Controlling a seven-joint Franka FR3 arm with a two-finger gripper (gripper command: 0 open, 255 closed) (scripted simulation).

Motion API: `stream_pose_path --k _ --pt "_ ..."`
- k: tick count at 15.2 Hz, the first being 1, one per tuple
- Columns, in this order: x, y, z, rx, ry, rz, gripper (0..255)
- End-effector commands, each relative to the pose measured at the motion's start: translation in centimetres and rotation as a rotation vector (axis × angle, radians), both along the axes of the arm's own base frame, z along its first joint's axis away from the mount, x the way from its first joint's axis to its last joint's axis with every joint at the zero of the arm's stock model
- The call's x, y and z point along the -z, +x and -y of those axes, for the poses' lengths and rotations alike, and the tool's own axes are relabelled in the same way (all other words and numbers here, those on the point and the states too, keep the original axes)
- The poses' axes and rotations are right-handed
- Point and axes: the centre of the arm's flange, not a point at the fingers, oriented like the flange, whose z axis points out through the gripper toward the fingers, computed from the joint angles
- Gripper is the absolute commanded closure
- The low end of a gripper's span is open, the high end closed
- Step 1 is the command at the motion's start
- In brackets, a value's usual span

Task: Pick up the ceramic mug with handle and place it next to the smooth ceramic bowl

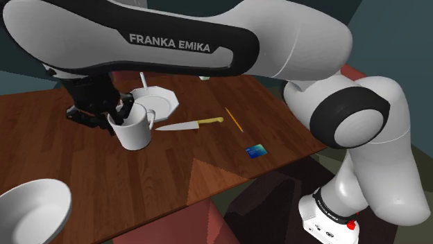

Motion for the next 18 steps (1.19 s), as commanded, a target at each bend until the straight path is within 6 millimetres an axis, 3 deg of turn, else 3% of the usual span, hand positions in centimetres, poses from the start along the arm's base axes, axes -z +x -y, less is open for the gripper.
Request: stream_pose_path --k 1,18 --pt "0.4 -0.3 -0.8 0.002 0.000 0.000 255" --pt "9.4 -0.3 -0.8 0.002 0.000 0.000 255"
